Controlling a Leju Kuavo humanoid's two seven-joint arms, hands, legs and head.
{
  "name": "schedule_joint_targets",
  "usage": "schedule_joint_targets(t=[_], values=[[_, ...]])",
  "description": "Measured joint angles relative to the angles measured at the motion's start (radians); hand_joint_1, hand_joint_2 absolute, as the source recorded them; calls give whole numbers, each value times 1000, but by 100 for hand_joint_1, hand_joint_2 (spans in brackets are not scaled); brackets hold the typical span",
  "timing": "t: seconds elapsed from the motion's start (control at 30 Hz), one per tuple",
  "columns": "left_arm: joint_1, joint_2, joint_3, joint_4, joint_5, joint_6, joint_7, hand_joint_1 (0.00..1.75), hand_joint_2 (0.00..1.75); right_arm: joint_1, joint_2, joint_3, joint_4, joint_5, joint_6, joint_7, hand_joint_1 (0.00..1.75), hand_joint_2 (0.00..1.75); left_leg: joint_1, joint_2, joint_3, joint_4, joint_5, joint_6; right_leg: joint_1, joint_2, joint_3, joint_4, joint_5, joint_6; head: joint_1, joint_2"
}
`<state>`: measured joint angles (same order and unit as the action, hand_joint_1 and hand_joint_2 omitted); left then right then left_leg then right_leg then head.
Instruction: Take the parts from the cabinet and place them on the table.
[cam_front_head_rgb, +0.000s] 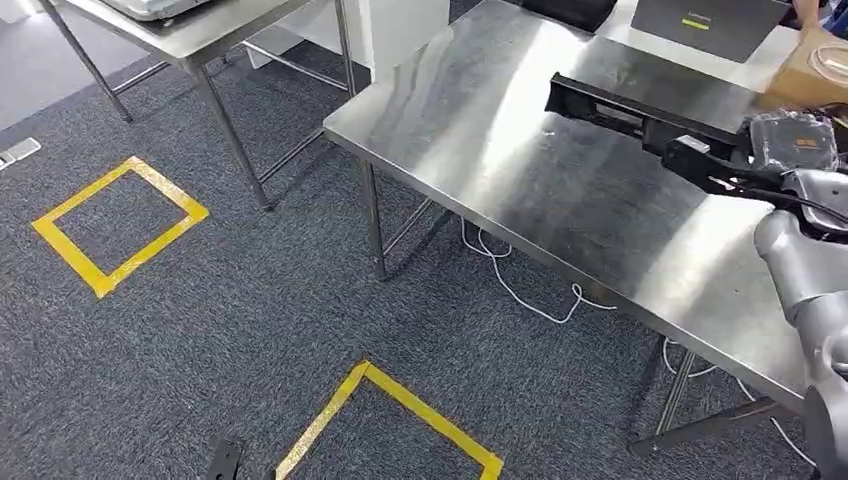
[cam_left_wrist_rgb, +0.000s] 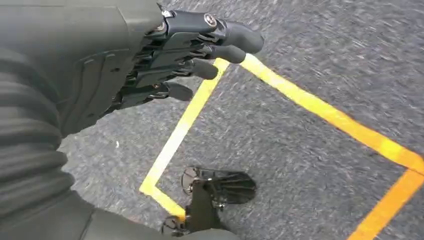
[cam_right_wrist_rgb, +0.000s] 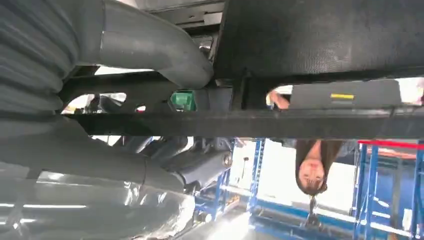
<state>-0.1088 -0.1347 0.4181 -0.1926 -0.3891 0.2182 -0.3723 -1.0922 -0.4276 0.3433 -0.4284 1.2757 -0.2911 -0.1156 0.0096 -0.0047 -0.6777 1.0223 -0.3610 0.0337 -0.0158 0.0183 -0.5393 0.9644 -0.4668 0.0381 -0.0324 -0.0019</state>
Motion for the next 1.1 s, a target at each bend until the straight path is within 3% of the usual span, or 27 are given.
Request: schedule_joint_targets(t=[0.03, 0.07, 0.13, 0.17, 0.2, 0.23, 0.27, 0.3, 0.37, 0.4, 0.43, 0.5, 0.53, 0.57, 0.63, 0.7, 0.73, 0.77, 0.8, 0.87, 0.9, 0.97, 1.03, 1.07, 1.1], values=[[0, -1, 0, 0, 0, 0, 0, 0, 175, 0, 0, 1, -1, 1, 0, 1, 175, 175, 1, 1, 10, -16, 3, 5, 6, -1, 3, -1, -5, 8, 1, 0], [0, -4, 0, 0, 0, 0, 0, 0, 175, 0, 0, 3, 0, 2, 0, 1, 175, 175, 3, -2, 24, -31, 6, 10, 0, -9, -12, 25, -15, 5, 3, 0], [-1, -4, 4, 0, 0, 1, 0, 0, 175, 2, -1, 5, 2, 2, 0, 2, 175, 175, 1, -2, 30, -36, 1, 23, 1, -8, -101, 182, -70, -17, 3, 0], [-1, -4, 5, 0, 0, 1, 0, 0, 175, 7, -2, 5, 3, 2, 0, 3, 175, 175, 0, -3, 32, -35, -2, 28, 1, -7, -153, 263, -94, -22, 5, 0], [1, -5, 5, 0, 0, 0, 0, 0, 175, 15, -2, 6, 6, 2, 0, 4, 175, 175, -1, -5, 37, -35, -7, 29, 2, -6, -204, 336, -107, -19, 3, 0], [2, -5, 6, 0, 0, 0, 0, 0, 175, 23, -2, 6, 8, 2, 0, 5, 175, 175, -1, -6, 41, -35, -12, 29, 4, -6, -227, 348, -95, -10, 4, 0], [3, -7, 6, 0, 0, 0, 0, 0, 175, 29, -2, 8, 10, 4, 0, 6, 175, 175, -1, -8, 48, -35, -17, 26, 3, -6, -220, 301, -56, 4, 3, 0], [2, -8, 6, 0, 0, 0, 0, 0, 175, 30, -2, 10, 10, 5, 0, 6, 175, 175, -1, -9, 54, -34, -22, 23, 0, -8, -189, 214, -3, 19, 4, 0], [2, -8, 6, 0, -2, 0, -2, 0, 175, 24, -4, 11, 10, 7, 0, 6, 175, 175, -3, -12, 66, -32, -34, 14, -9, -23, -111, 20, 89, 37, 4, 0], [1, -7, 6, 0, -2, 1, -2, 0, 175, 18, -4, 11, 10, 12, 0, 8, 175, 175, -11, -12, 66, -24, -41, 7, 1, -27, -89, -4, 95, 28, 6, 0], [2, -7, 7, 0, -2, 1, -2, 0, 175, 17, -3, 11, 10, 19, 0, 11, 175, 175, -12, -13, 67, -26, -43, 3, 5, -21, -88, -3, 94, 12, 5, 0], [2, -7, 8, 0, -2, 1, -2, 0, 175, 16, -3, 12, 10, 26, 0, 18, 175, 175, -11, -11, 68, -26, -48, -2, 6, -20, -89, 0, 90, 0, 2, 0], [1, -6, 8, -1, -2, 2, -3, 0, 175, 15, -3, 13, 10, 27, 1, 20, 175, 175, -9, -10, 68, -20, -56, -8, -9, -19, -86, -3, 90, -9, 2, 0], [1, -5, 8, -1, -1, 1, -3, 0, 175, 14, -3, 14, 9, 28, 1, 21, 175, 175, -6, -7, 56, 2, -66, -16, -10, -17, -78, -3, 85, -19, 3, 0], [2, -5, 10, -1, 2, -1, -3, 0, 175, 11, -1, 14, 10, 29, 2, 24, 175, 175, -2, 1, -6, 135, -123, -29, -7, -17, -66, -3, 75, -36, -2, 0], [3, -6, 14, -1, 2, -1, -3, 0, 175, 11, 4, 14, 10, 29, 2, 25, 175, 175, 3, 1, -98, 295, -177, -34, -2, -17, -54, -3, 66, -47, -2, 0], [4, -6, 16, -1, 4, -3, -4, 0, 175, 11, 6, 15, 12, 29, 2, 25, 175, 175, 3, 1, -122, 320, -171, -32, 1, -15, -47, -2, 62, -51, -2, 0], [4, -5, 19, -1, 5, -3, -4, 0, 175, 11, 7, 16, 13, 29, 2, 25, 175, 175, 3, 1, -119, 294, -139, -29, 3, -13, -39, -2, 56, -49, -2, 0], [4, -5, 22, -1, 8, -3, -4, 0, 175, 11, 9, 17, 13, 29, 2, 25, 175, 175, 2, 1, -92, 222, -86, -22, 4, -9, -30, -2, 44, -48, -2, 0], [4, -2, 25, -1, 12, -4, -6, 0, 175, 10, 13, 17, 13, 29, 1, 26, 175, 175, -5, 0, -6, 35, 9, 3, 8, -7, -10, -3, 29, -45, -2, 0], [4, 1, 29, -1, 12, -4, -8, 0, 175, 9, 16, 17, 13, 29, 1, 27, 175, 175, -11, 3, 20, 0, -10, 19, 11, -7, -4, -4, 22, -41, 1, 0], [2, 0, 32, -1, 12, -5, -12, 0, 175, 3, 16, 17, 14, 31, 0, 27, 175, 175, -17, 7, 34, -18, -33, 26, 14, -5, 1, -13, 14, -26, -1, 0], [3, 0, 34, -1, 13, -4, -13, 0, 175, 3, 15, 18, 14, 34, 0, 27, 175, 175, -20, 6, 60, -41, -41, 42, 22, -6, 23, -1, 27, -13, 0, 0], [5, 0, 34, -1, 13, -4, -13, 0, 175, 3, 14, 19, 15, 34, 0, 27, 175, 175, -10, 5, 92, -58, -35, 46, 22, -8, 4, 15, 12, -10, 0, 0], [3, 0, 35, -1, 13, -3, -14, 0, 175, -1, 15, 20, 15, 34, 0, 27, 175, 175, -14, 5, 105, -61, -37, 49, 18, -9, -16, 63, 9, -8, 3, -1]])
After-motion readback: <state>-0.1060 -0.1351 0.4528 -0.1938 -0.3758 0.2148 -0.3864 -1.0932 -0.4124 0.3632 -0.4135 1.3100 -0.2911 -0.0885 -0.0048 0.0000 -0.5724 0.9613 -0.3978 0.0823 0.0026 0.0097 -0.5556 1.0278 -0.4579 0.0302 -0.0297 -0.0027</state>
